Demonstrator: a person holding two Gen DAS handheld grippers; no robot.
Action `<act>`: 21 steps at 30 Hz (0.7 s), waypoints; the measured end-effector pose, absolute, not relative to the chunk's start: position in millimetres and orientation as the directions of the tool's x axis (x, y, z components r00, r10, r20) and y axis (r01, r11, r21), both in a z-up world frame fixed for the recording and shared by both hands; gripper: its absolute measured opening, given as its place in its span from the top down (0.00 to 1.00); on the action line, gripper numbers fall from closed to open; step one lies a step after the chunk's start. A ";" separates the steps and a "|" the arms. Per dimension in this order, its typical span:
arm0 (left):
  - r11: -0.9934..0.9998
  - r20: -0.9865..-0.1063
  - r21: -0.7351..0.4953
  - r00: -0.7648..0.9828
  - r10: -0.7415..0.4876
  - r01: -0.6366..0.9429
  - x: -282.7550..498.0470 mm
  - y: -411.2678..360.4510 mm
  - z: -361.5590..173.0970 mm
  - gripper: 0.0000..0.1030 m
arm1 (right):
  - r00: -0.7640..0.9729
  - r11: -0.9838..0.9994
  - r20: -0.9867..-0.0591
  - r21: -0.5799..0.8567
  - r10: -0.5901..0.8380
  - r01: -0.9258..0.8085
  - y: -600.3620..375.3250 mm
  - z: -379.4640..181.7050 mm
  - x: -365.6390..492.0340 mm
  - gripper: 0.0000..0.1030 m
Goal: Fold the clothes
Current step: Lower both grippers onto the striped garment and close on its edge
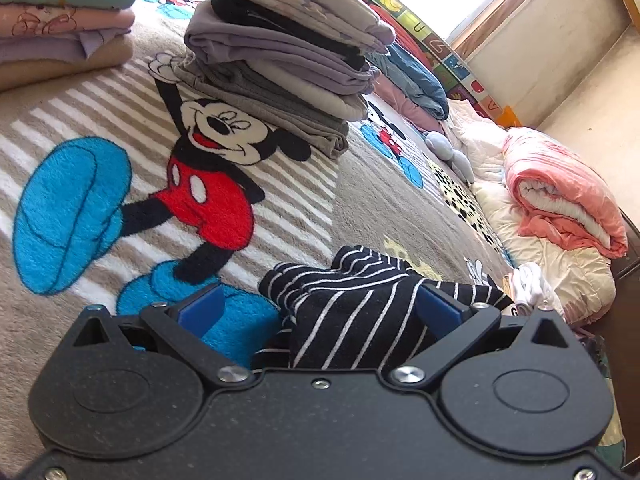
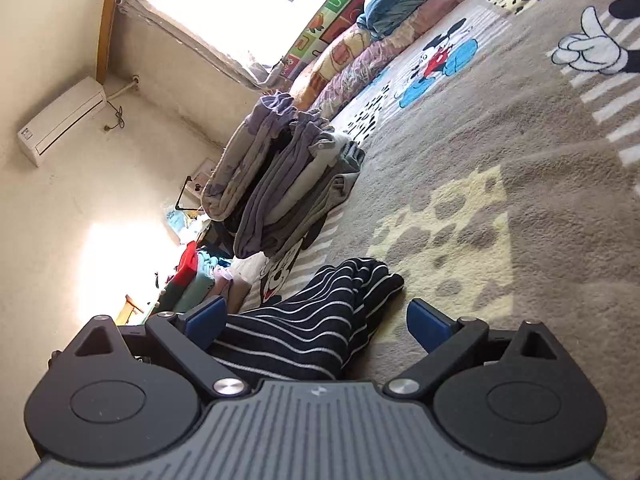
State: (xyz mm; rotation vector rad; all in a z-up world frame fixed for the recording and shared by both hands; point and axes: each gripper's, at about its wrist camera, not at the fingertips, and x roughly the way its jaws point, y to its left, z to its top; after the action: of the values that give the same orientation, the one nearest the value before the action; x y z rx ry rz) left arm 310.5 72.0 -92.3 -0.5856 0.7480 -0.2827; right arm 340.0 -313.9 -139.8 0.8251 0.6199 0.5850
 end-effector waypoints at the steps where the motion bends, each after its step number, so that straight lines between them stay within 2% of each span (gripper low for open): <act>1: 0.799 -0.551 -0.599 0.701 -0.453 0.046 311.3 69.9 -93.9 0.01 | 0.672 0.544 -0.276 0.809 0.687 -0.224 -313.5 -142.8 346.2 0.06; 5: 0.786 -0.542 -0.614 0.684 -0.488 0.074 312.4 61.6 -100.5 0.02 | 0.660 0.529 -0.276 0.821 0.698 -0.215 -310.1 -150.1 363.9 0.06; 7: 0.783 -0.537 -0.616 0.679 -0.501 0.091 311.4 57.9 -102.4 0.11 | 0.652 0.543 -0.286 0.807 0.702 -0.231 -304.2 -149.9 365.7 0.07; 8: 0.780 -0.529 -0.617 0.678 -0.510 0.105 310.3 56.4 -101.7 0.21 | 0.648 0.553 -0.292 0.797 0.704 -0.241 -301.0 -149.7 364.9 0.13; 9: 0.778 -0.523 -0.617 0.678 -0.517 0.118 309.2 55.0 -100.9 0.27 | 0.638 0.549 -0.289 0.797 0.713 -0.252 -298.6 -150.5 364.0 0.34; 10: 0.784 -0.518 -0.607 0.682 -0.516 0.131 307.6 53.4 -98.9 0.30 | 0.623 0.532 -0.280 0.806 0.730 -0.260 -296.5 -152.3 363.7 0.45; 11: 0.792 -0.515 -0.593 0.686 -0.513 0.147 305.6 51.6 -96.9 0.33 | 0.613 0.522 -0.276 0.810 0.740 -0.266 -294.8 -153.2 362.8 0.54; 13: 0.806 -0.511 -0.564 0.690 -0.512 0.179 301.0 48.4 -93.1 0.42 | 0.610 0.522 -0.264 0.802 0.747 -0.291 -291.6 -150.4 358.6 0.61; 14: 0.812 -0.509 -0.550 0.692 -0.511 0.195 298.8 46.7 -91.2 0.46 | 0.613 0.518 -0.252 0.800 0.749 -0.305 -290.8 -147.9 355.8 0.73; 17: 0.844 -0.504 -0.467 0.706 -0.498 0.262 287.4 38.1 -82.2 0.59 | 0.641 0.511 -0.206 0.792 0.740 -0.335 -291.6 -139.7 342.9 0.84; 18: 0.853 -0.498 -0.435 0.711 -0.495 0.290 281.5 34.0 -79.0 0.66 | 0.650 0.502 -0.184 0.792 0.738 -0.346 -292.6 -137.0 337.6 0.84; 21: 0.868 -0.483 -0.337 0.725 -0.492 0.365 264.2 22.4 -69.7 0.70 | 0.681 0.509 -0.148 0.779 0.717 -0.366 -294.5 -125.4 316.0 0.85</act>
State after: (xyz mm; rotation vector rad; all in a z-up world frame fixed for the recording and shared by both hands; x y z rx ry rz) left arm 264.2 22.4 -69.7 -0.2255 0.5947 -0.4767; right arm 316.0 -294.5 -125.4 0.7939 0.4950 0.6856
